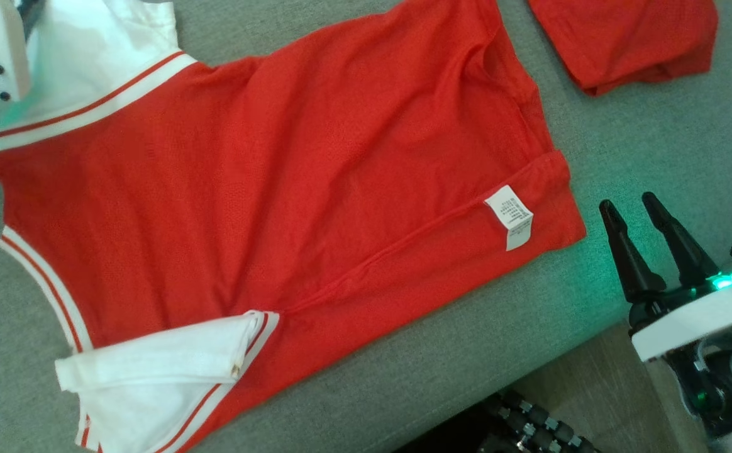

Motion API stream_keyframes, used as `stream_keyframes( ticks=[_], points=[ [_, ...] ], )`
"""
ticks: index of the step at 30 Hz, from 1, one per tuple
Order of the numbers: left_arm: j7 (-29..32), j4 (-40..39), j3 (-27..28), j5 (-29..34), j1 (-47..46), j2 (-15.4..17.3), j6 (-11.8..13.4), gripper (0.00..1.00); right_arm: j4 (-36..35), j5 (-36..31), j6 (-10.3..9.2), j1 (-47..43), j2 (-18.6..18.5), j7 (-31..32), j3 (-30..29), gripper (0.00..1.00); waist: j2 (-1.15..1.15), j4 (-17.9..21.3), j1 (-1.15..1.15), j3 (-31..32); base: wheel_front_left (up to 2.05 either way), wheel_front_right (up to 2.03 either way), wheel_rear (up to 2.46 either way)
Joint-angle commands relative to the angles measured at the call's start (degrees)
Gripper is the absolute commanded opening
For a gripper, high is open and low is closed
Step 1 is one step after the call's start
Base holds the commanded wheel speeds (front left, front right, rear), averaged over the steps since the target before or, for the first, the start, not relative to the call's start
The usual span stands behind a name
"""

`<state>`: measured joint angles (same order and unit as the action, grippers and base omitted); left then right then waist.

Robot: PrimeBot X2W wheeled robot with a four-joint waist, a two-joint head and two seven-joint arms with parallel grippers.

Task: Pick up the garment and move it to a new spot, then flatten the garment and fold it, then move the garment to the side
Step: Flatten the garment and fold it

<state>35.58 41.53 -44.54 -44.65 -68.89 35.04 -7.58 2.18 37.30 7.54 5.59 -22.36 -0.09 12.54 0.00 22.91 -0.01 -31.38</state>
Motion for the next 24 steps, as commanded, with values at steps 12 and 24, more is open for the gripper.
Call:
stream_keyframes(
  ticks=[12,24],
  points=[
    [-10.5,-9.4,-3.0,-2.1,-1.4,2.5,0.1,0.0,-3.3,2.7,-0.05,3.2,-3.7,2.0,-1.2,1.0,0.0,-5.4,0.01,2.8,0.0,0.0,0.0],
    [-23.0,-16.7,-8.4,-3.7,-2.0,-0.5,0.1,0.0,9.1,4.0,-0.05,24.7,-4.3,24.2,-1.2,1.0,0.0,-15.2,0.01,6.9,0.0,0.0,0.0]
  ],
)
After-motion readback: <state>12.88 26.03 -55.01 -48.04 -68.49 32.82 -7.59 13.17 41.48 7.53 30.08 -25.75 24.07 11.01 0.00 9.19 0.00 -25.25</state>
